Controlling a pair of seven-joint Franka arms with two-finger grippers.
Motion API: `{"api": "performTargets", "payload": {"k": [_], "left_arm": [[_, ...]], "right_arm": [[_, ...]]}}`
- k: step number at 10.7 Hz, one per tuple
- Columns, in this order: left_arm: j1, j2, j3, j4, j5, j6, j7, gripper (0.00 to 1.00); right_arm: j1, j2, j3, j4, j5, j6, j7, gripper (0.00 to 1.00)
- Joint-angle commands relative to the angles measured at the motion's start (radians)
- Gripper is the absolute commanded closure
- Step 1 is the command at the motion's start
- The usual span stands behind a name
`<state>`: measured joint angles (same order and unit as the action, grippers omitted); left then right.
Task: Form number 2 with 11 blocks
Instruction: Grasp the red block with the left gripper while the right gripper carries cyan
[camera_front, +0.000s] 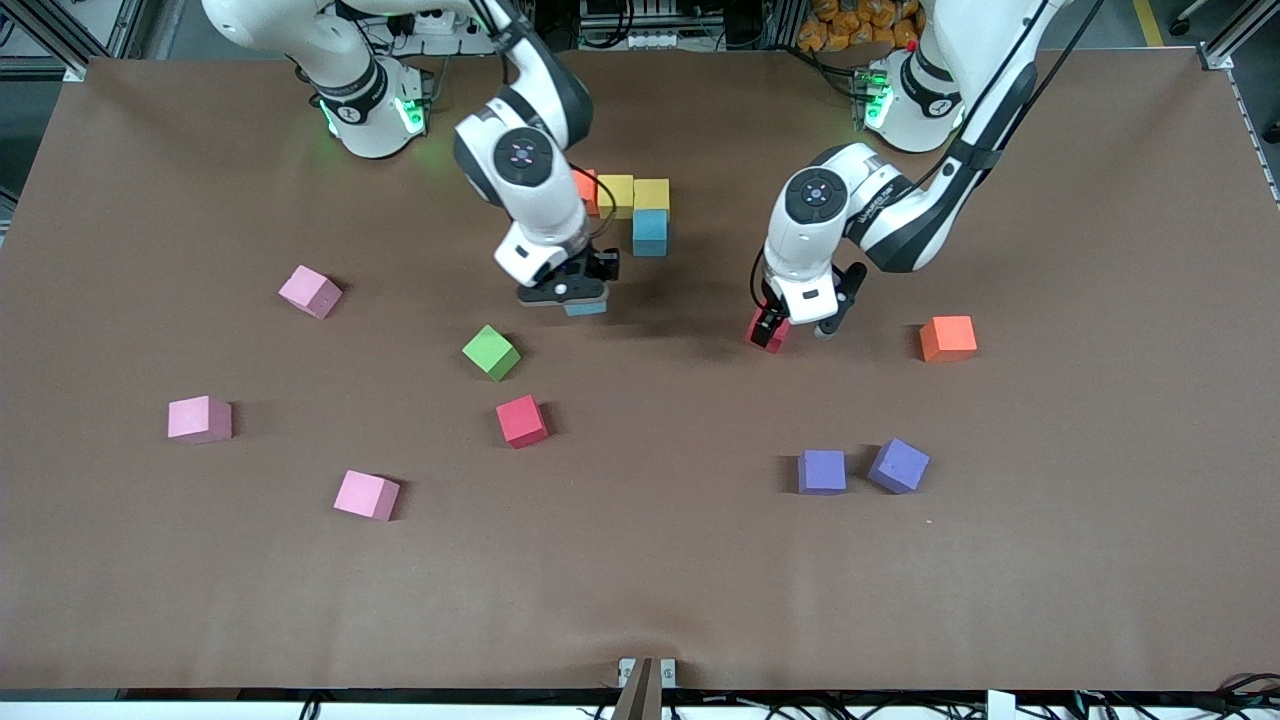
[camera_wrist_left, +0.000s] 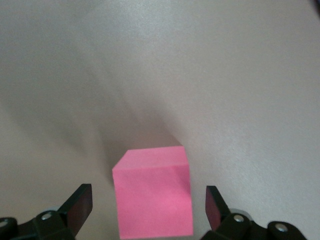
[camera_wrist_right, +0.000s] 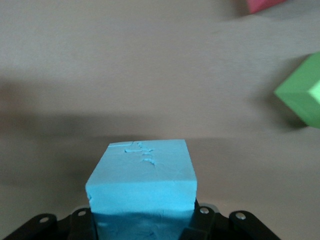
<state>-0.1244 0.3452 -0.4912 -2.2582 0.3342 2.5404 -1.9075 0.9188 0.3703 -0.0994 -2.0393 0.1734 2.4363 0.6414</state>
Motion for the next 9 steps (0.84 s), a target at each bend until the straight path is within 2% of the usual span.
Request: {"api": "performTargets", "payload": {"k": [1, 5, 9], "left_arm": [[0.014, 0.000, -0.006, -0.015, -0.011, 0.040, -0.008, 0.00], [0.014, 0.034, -0.003, -0.004, -0.009, 0.072, -0.033, 0.00], [0.000, 0.064, -0.003, -0.004, -0.007, 0.078, -0.051, 0.00]], "right_arm": [[0.055, 0.116, -0.006, 0.122, 0.023, -0.005, 0.017, 0.71], [0.120, 0.165, -0.006, 0.133, 0.124, 0.032, 0.021, 0.71], [0.152, 0.187, -0.006, 0.133, 0.133, 0.058, 0.020, 0.70]]}}
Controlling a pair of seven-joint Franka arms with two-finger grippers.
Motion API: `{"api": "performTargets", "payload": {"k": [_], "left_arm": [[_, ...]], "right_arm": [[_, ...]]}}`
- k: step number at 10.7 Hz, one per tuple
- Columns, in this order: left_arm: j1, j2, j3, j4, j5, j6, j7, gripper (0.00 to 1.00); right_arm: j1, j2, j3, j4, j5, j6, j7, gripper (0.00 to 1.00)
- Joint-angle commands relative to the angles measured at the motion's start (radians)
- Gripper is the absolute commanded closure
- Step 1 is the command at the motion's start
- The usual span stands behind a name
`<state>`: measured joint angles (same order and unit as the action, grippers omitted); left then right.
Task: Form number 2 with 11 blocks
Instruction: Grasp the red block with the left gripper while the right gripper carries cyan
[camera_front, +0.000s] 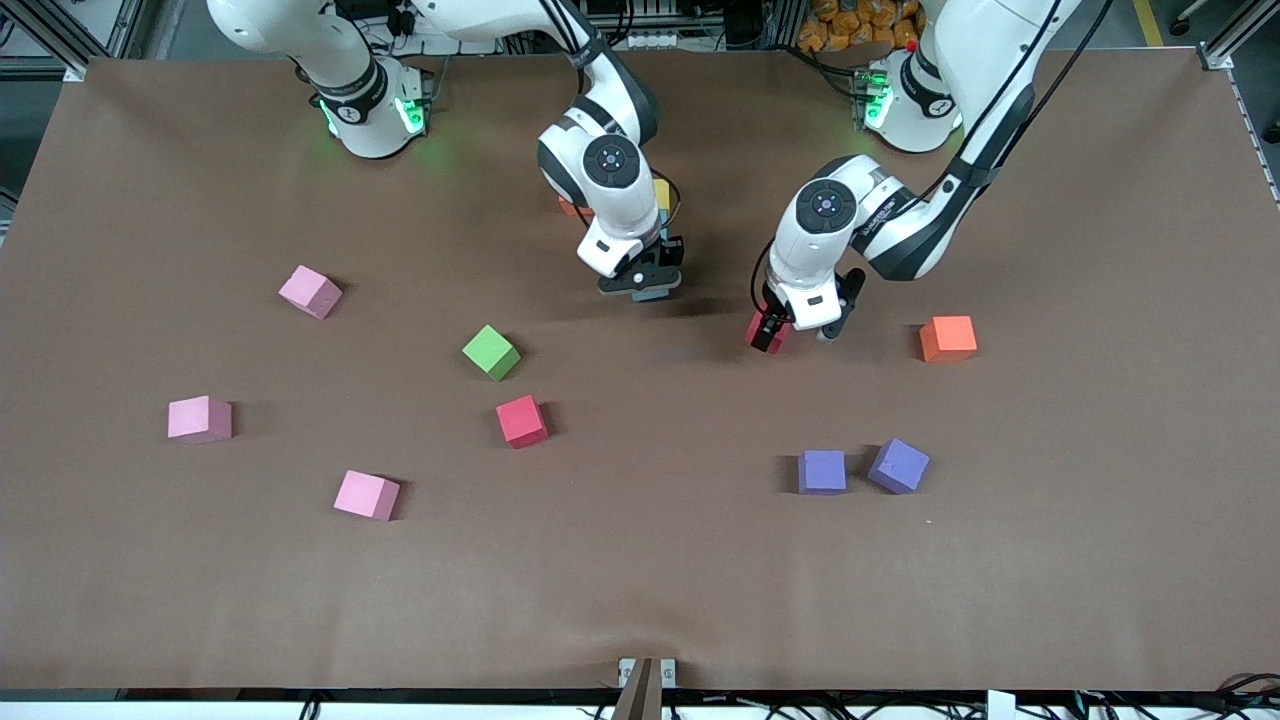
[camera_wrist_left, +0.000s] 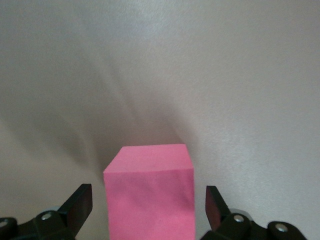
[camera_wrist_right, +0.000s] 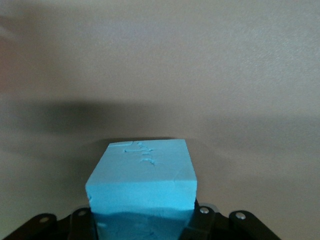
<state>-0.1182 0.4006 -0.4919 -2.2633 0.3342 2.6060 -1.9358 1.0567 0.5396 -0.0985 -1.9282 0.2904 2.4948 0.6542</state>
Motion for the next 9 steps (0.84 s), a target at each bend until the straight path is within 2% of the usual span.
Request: {"api": "performTargets", "payload": {"k": [1, 5, 6, 7, 8, 9], "left_arm": [[-0.006, 0.009, -0.002, 0.001, -0.007, 0.012, -0.023, 0.00], [-0.006, 0.015, -0.002, 0.002, -0.007, 0.012, -0.034, 0.00], [-0.005, 0.017, -0.002, 0.004, -0.007, 0.012, -0.054, 0.18], [0.002, 0.017, -0.004, 0.008, -0.007, 0.012, -0.057, 0.85], [0.000, 0.017, -0.004, 0.008, -0.007, 0.012, -0.057, 1.00], [0.003, 0.017, -0.004, 0.008, -0.009, 0.012, -0.063, 1.00]], "right_arm": [[0.019, 0.020, -0.007, 0.021, 0.015, -0.007, 0.007, 0.70], [0.034, 0.020, -0.007, 0.018, 0.016, -0.030, 0.001, 0.70], [0.037, 0.020, -0.007, 0.018, 0.016, -0.036, 0.001, 0.70], [0.042, 0.020, -0.007, 0.018, 0.016, -0.042, 0.001, 0.70], [0.043, 0.020, -0.007, 0.018, 0.016, -0.045, 0.001, 0.70], [0.045, 0.020, -0.007, 0.018, 0.016, -0.053, 0.002, 0.70]]}}
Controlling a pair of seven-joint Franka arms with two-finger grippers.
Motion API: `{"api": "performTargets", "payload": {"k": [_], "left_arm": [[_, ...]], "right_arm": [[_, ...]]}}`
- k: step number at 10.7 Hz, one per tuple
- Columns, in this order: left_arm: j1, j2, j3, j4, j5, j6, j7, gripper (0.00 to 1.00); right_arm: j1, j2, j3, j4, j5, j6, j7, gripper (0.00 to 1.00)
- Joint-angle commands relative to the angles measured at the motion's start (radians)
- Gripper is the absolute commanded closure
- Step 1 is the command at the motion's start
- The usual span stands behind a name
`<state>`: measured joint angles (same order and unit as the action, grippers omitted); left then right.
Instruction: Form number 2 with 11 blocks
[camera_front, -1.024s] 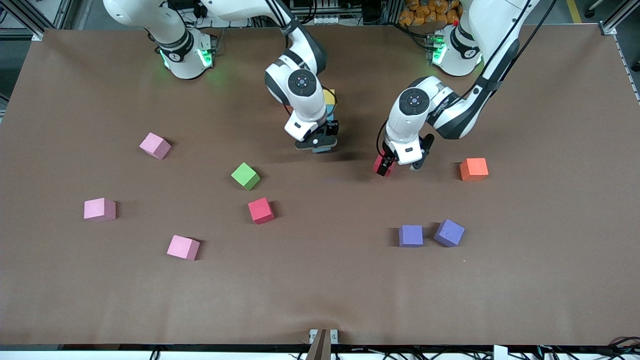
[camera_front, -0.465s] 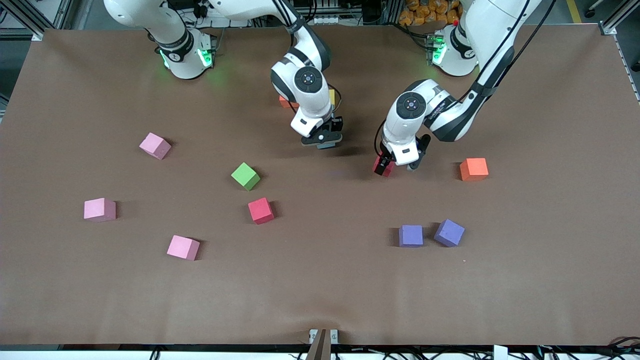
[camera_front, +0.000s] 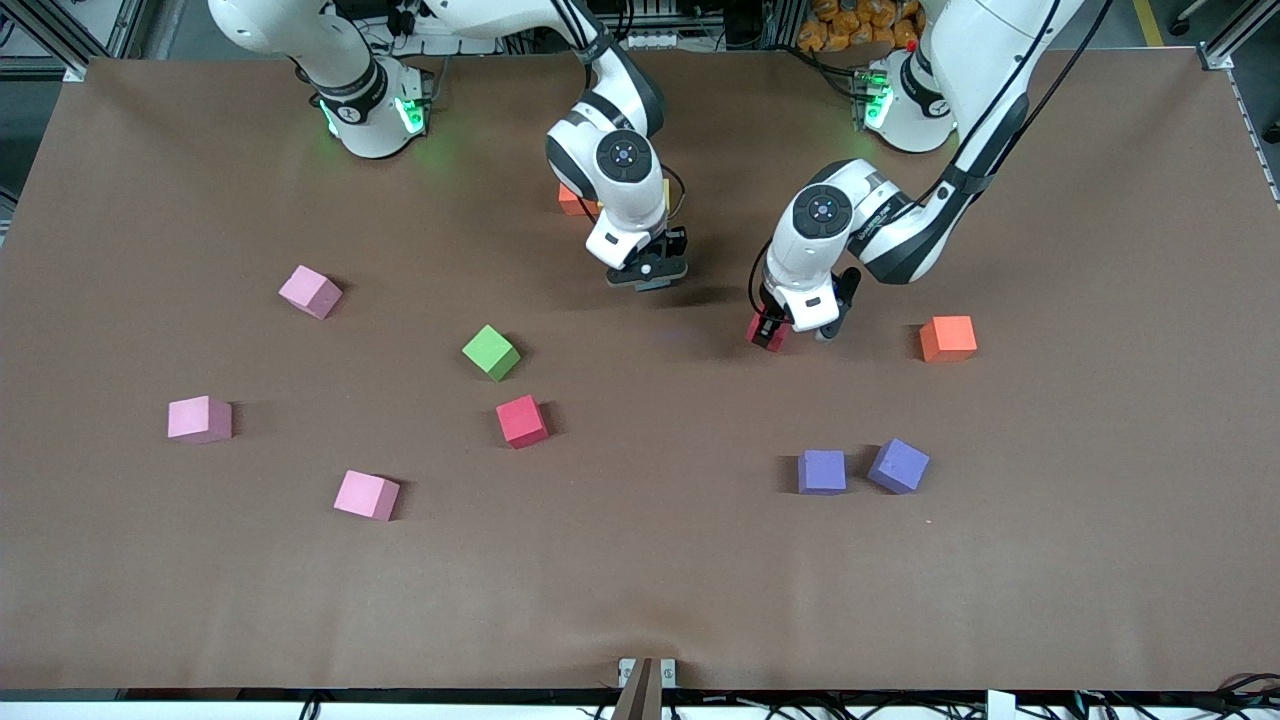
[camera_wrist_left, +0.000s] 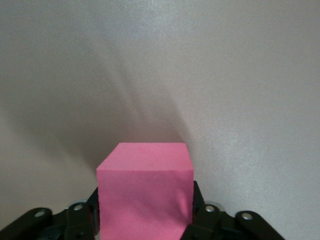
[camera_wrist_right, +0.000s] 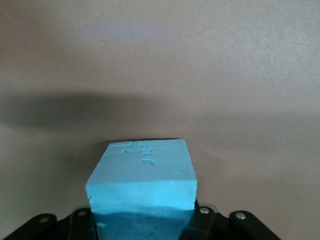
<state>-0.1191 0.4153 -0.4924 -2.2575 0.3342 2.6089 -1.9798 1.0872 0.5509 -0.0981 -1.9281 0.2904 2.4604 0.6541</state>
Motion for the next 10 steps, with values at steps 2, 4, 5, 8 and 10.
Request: {"api": "performTargets", "payload": {"k": [2, 4, 5, 8, 10], "left_arm": [[0.009, 0.000, -0.003, 0.004, -0.009, 0.008, -0.048, 1.00], [0.012, -0.006, -0.003, 0.015, -0.011, 0.003, -0.063, 1.00], [0.013, -0.007, -0.003, 0.024, -0.011, -0.004, -0.074, 1.00], [-0.001, -0.029, -0.008, 0.038, -0.007, -0.079, -0.067, 1.00], [-0.001, -0.030, -0.012, 0.064, -0.007, -0.122, -0.074, 1.00]], "right_arm": [[0.016, 0.009, -0.008, 0.018, 0.016, -0.026, 0.004, 0.70], [0.016, 0.012, -0.008, 0.018, 0.018, -0.024, 0.007, 0.69], [0.016, 0.012, -0.008, 0.018, 0.019, -0.024, 0.009, 0.68], [0.017, 0.021, -0.008, 0.018, 0.024, -0.024, 0.039, 0.65], [0.019, 0.023, -0.008, 0.018, 0.024, -0.024, 0.041, 0.57]]}}
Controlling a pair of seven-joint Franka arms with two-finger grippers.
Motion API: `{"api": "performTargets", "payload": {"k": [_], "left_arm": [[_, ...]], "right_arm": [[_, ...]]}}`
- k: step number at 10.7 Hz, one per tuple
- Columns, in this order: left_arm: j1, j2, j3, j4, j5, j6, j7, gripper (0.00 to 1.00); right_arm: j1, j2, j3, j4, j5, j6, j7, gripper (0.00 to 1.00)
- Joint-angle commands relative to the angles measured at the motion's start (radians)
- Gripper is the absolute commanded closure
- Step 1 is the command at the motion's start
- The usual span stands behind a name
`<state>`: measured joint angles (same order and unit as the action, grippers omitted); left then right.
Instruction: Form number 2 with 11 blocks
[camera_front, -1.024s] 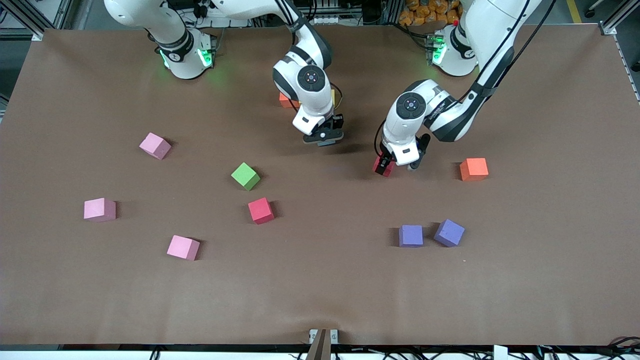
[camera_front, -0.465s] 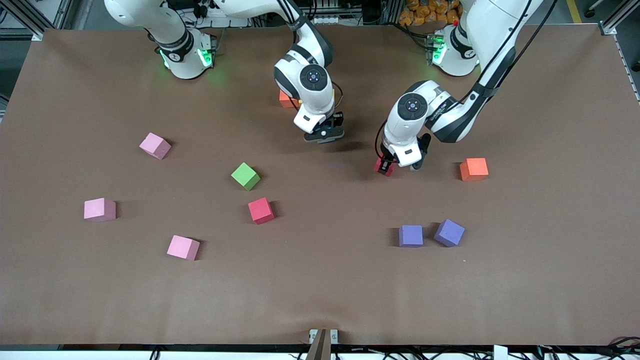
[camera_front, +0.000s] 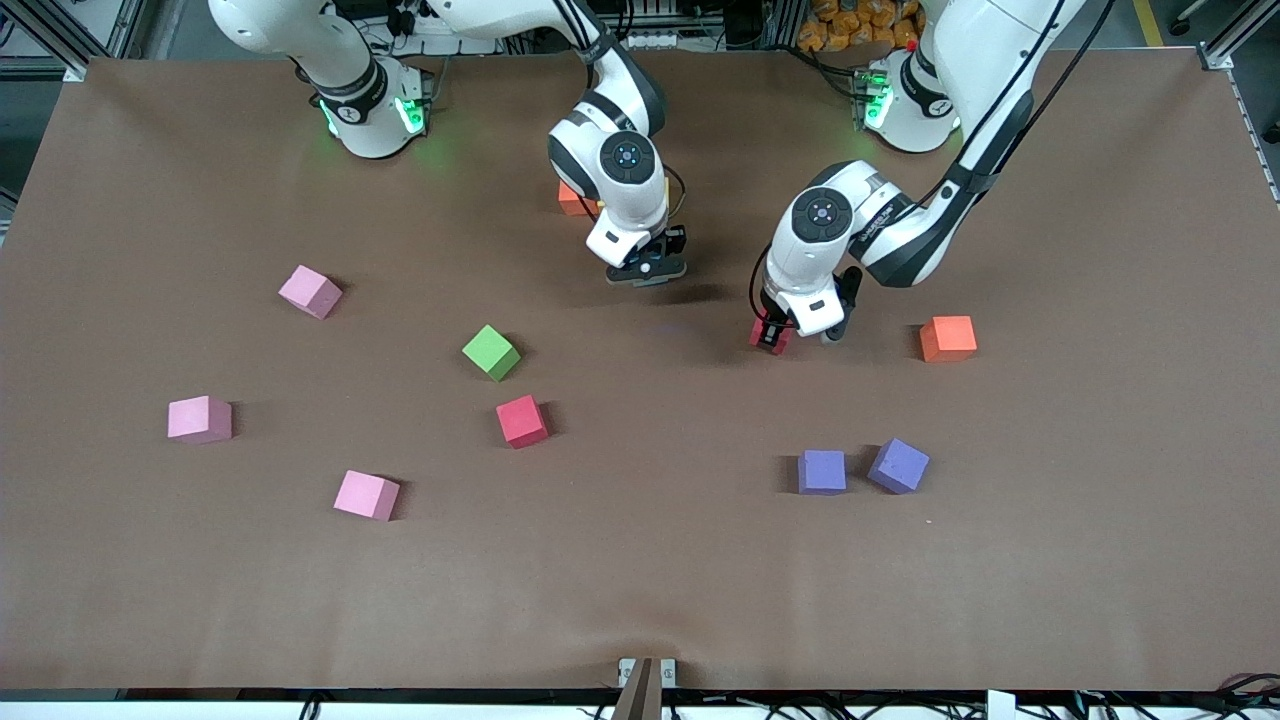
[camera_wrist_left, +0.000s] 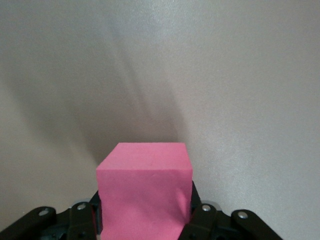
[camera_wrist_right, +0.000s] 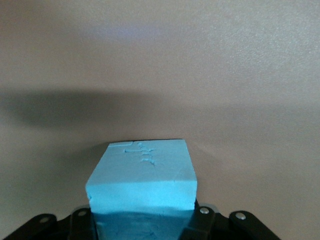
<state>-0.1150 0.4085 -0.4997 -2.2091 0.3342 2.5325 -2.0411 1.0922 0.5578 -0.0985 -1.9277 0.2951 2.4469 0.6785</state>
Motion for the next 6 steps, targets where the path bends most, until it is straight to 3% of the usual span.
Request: {"api": "performTargets", "payload": {"k": [1, 3, 6], "left_arm": [[-0.003, -0.030, -0.006, 0.029, -0.010, -0.069, -0.020, 1.00], [0.000, -0.042, -0.013, 0.042, -0.023, -0.092, -0.042, 1.00], [-0.002, -0.043, -0.013, 0.054, -0.023, -0.103, -0.065, 1.00]], "right_arm": [[0.014, 0.016, -0.007, 0.018, 0.019, -0.011, 0.024, 0.42], [0.015, 0.016, -0.007, 0.018, 0.019, -0.009, 0.061, 0.18], [0.015, 0.014, -0.007, 0.018, 0.019, -0.011, 0.061, 0.15]]}}
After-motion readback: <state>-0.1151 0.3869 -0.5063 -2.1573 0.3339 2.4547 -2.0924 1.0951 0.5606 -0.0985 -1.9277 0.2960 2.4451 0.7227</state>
